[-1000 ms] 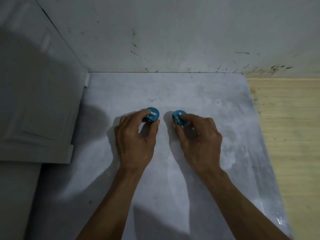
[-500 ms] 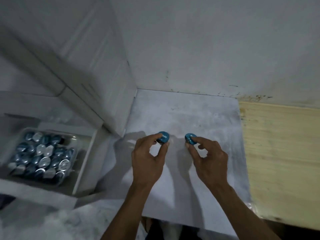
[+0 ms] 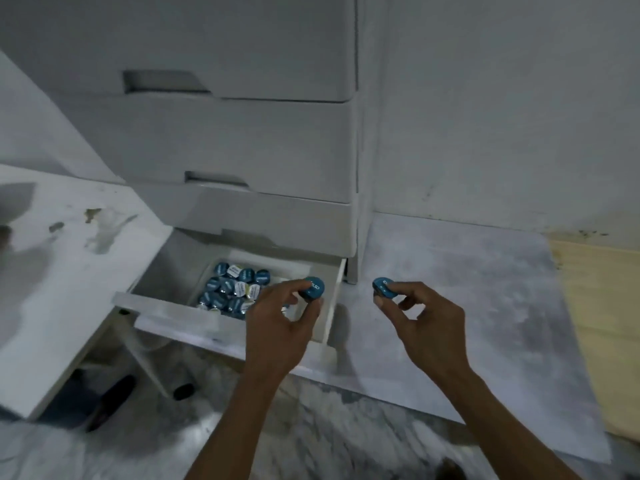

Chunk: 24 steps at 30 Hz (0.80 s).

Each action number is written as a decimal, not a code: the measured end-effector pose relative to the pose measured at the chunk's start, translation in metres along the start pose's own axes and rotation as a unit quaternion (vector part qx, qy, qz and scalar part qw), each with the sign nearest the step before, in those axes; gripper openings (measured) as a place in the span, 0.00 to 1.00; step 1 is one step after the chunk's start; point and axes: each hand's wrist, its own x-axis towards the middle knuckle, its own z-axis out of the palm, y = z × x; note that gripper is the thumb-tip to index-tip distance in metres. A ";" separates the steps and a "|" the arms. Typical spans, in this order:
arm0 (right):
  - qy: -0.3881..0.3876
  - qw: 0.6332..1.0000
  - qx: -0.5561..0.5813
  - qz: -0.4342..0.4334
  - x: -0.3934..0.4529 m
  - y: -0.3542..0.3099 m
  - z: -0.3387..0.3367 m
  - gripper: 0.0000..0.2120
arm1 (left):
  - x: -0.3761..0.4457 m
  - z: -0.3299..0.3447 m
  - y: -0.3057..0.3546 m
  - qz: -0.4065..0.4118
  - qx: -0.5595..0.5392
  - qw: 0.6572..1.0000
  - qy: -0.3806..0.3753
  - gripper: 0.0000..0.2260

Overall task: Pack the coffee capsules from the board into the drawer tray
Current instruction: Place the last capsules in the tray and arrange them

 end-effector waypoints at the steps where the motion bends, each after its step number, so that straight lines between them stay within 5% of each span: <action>1: -0.007 1.000 0.005 0.001 -0.007 -0.011 0.016 0.11 | 0.001 -0.020 -0.014 -0.002 0.002 1.000 -0.001 0.12; 9: -0.054 0.998 -0.028 0.023 -0.035 -0.062 0.124 0.10 | 0.039 -0.113 -0.094 -0.041 0.071 0.993 -0.087 0.10; 24: -0.157 0.962 -0.215 0.055 0.043 -0.017 0.214 0.12 | 0.121 -0.031 -0.172 -0.005 0.132 0.954 -0.268 0.07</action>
